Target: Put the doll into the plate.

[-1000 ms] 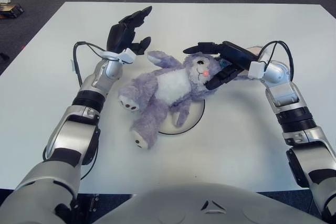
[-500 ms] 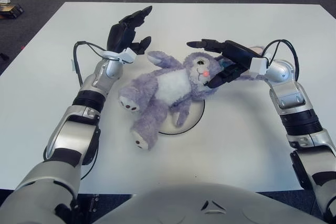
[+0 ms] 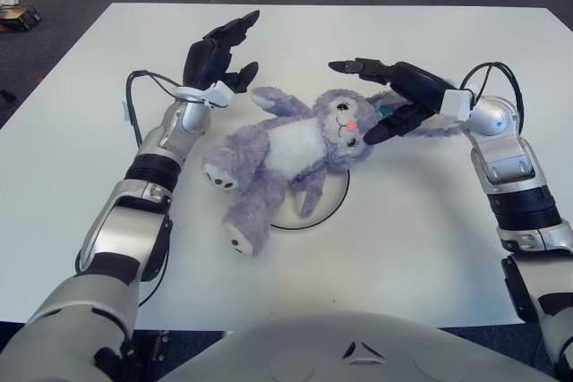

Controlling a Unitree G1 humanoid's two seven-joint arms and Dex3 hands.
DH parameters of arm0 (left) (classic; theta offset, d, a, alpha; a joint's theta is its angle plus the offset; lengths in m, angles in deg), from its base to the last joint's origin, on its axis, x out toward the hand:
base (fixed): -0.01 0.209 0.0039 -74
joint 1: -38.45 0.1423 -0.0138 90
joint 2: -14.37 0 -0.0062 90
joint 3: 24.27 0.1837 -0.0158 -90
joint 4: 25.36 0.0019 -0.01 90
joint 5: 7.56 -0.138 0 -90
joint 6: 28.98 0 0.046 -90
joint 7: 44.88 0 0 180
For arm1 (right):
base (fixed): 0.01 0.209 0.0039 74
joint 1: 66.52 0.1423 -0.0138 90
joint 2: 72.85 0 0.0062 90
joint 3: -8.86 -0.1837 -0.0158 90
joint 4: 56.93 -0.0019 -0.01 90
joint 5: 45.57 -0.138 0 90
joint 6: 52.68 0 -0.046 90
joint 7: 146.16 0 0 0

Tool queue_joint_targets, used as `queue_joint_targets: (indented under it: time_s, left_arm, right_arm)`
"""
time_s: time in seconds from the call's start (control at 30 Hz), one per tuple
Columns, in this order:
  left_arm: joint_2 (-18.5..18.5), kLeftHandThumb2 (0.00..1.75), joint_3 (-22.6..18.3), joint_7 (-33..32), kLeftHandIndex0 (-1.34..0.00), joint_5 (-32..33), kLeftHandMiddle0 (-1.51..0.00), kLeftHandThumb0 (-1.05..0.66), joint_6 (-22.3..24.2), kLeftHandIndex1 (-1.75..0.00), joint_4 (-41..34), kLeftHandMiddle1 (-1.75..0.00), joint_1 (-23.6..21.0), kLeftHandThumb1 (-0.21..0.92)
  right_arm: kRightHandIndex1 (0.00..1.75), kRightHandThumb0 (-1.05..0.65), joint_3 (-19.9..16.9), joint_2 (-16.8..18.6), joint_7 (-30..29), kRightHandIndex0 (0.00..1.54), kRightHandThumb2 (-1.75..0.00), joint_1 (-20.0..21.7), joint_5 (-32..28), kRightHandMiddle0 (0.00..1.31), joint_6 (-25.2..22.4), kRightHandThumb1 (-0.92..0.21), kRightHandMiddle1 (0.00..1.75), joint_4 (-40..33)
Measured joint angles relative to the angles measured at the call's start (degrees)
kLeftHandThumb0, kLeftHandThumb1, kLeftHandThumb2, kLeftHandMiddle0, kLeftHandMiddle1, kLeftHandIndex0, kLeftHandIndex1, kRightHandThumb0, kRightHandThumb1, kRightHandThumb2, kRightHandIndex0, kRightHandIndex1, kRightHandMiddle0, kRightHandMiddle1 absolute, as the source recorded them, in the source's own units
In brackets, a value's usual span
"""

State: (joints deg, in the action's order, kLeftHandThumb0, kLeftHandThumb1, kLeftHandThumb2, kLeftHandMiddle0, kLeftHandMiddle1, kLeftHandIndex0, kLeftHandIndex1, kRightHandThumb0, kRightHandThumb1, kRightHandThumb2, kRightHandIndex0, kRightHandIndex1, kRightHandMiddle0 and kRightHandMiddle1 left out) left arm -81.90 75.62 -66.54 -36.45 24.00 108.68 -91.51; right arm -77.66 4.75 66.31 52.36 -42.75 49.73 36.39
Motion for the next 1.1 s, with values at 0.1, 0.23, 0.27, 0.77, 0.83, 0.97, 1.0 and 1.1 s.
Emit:
queue_joint_targets:
  time_s: [0.1, 0.23, 0.27, 0.77, 0.83, 0.97, 1.0, 1.1]
  left_arm:
    - [0.0, 0.91, 0.0, 0.2, -0.53, 0.2, -0.59, -0.73, 0.0, 0.00, -0.2, 0.00, 0.0, 0.92]
    - [0.1, 0.91, 0.0, 0.3, -0.52, 0.5, -0.58, -0.74, 0.1, 0.00, -0.3, 0.00, 0.0, 0.92]
    - [0.2, 0.91, 0.0, 0.4, -0.52, 0.5, -0.58, -0.74, 0.1, 0.00, -0.3, 0.00, 0.0, 0.92]
    - [0.6, 0.91, 0.0, 0.6, -0.52, 0.7, -0.58, -0.73, 0.5, 0.00, -0.6, 0.00, 0.4, 0.92]
    - [0.7, 0.91, 0.0, 0.6, -0.52, 0.7, -0.58, -0.73, 0.5, 0.00, -0.6, 0.00, 0.7, 0.92]
    - [0.7, 0.90, 0.0, 0.6, -0.52, 0.7, -0.58, -0.73, 0.6, 0.00, -0.6, 0.00, 1.3, 0.92]
    - [0.7, 0.90, 0.0, 0.6, -0.52, 0.7, -0.58, -0.73, 0.6, 0.00, -0.6, 0.00, 1.4, 0.92]
    - [0.7, 0.90, 0.0, 0.6, -0.52, 0.7, -0.58, -0.73, 0.7, 0.00, -0.6, 0.00, 1.5, 0.92]
  right_arm:
    - [0.02, -0.83, 0.0, 0.0, -0.7, 0.08, 0.00, 0.2, 0.2, 0.18, 0.4, -0.85, 0.01, 0.3]
    - [0.02, -0.66, -0.5, 1.0, -2.3, 0.13, 0.00, 0.7, 0.1, 0.19, 0.7, -0.82, 0.01, 1.5]
    - [0.02, -0.64, -1.0, 1.6, -3.1, 0.14, 0.00, 1.0, -0.1, 0.19, 0.6, -0.82, 0.01, 2.1]
    - [0.02, -0.40, -5.8, 6.4, -12.2, 0.41, 0.00, 2.9, -2.1, 0.32, -4.7, -0.79, 0.05, 2.5]
    - [0.02, -0.38, -7.1, 7.9, -15.1, 0.46, 0.00, 2.9, -2.4, 0.35, -7.0, -0.79, 0.05, 1.9]
    - [0.01, -0.36, -8.4, 8.5, -17.0, 0.49, 0.00, 2.9, -2.4, 0.37, -9.5, -0.79, 0.05, 1.0]
    - [0.01, -0.36, -8.5, 8.6, -17.1, 0.49, 0.00, 2.9, -2.4, 0.37, -9.7, -0.79, 0.05, 0.8]
    - [0.02, -0.35, -8.6, 8.7, -17.5, 0.53, 0.00, 2.9, -2.4, 0.41, -10.2, -0.80, 0.06, 0.3]
